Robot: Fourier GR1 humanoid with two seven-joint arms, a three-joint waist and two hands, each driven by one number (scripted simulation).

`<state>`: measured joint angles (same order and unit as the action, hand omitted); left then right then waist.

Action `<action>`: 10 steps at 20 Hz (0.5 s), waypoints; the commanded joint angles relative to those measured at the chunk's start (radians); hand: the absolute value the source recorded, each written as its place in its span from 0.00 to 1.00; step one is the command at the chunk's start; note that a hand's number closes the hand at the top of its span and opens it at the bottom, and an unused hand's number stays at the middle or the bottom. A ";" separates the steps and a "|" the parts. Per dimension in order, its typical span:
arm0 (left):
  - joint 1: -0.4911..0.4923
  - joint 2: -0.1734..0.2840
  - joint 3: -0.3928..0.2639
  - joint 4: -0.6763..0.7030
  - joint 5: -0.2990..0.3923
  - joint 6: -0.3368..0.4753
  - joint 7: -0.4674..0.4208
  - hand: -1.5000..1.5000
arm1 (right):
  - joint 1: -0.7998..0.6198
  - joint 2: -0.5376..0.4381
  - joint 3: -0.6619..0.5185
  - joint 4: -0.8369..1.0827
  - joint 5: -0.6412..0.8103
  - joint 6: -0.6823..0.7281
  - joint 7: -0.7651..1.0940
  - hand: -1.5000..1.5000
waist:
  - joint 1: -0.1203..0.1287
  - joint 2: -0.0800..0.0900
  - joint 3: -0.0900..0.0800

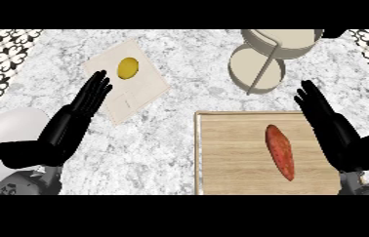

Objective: Pick the sweet potato from the tray and place it in the tiered basket

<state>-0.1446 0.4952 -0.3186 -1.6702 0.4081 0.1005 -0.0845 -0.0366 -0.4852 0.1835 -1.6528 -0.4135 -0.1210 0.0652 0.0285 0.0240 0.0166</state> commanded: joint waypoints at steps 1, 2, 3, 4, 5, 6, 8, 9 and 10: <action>-0.027 -0.010 0.049 0.106 -0.008 -0.013 0.012 0.50 | -0.045 0.038 0.019 0.026 0.004 0.074 -0.053 1.00 | -0.027 -0.022 -0.016; 0.057 0.023 0.046 0.042 -0.011 0.022 0.028 0.50 | -0.024 0.051 0.045 -0.067 0.001 0.086 -0.102 1.00 | -0.018 -0.026 -0.016; 0.046 0.023 0.062 0.093 0.005 0.030 0.056 0.50 | -0.064 0.065 0.088 -0.115 0.027 0.091 -0.113 1.00 | -0.016 -0.025 -0.016; 0.070 0.016 0.060 0.096 -0.014 0.069 0.060 0.50 | -0.052 0.075 0.112 -0.152 0.025 0.132 -0.166 1.00 | -0.015 -0.028 -0.016; 0.054 0.043 0.091 0.115 0.001 0.085 0.119 0.50 | -0.060 0.065 0.111 -0.179 0.016 0.184 -0.223 1.00 | -0.018 -0.029 -0.014; 0.068 0.030 0.082 0.133 -0.021 0.118 0.121 0.50 | -0.095 0.072 0.152 -0.246 0.032 0.196 -0.218 1.00 | -0.014 -0.032 -0.015; 0.089 0.017 0.086 0.147 0.007 0.105 0.117 0.50 | 0.008 -0.032 -0.004 -0.046 0.285 -0.166 -0.050 1.00 | -0.065 -0.026 -0.023; 0.106 0.028 0.104 0.152 0.030 0.086 0.120 0.50 | 0.050 0.057 0.012 -0.011 0.270 -0.225 -0.065 0.00 | -0.044 -0.022 -0.019; 0.091 0.031 0.101 0.149 0.030 0.077 0.136 0.50 | 0.081 0.138 0.068 -0.011 0.279 -0.256 -0.089 0.00 | -0.037 -0.023 -0.017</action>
<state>-0.0694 0.5200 -0.2382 -1.5473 0.4184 0.1752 0.0171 -0.0325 -0.4517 0.2305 -1.7143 -0.2253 -0.1971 -0.0296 -0.0069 -0.0003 -0.0026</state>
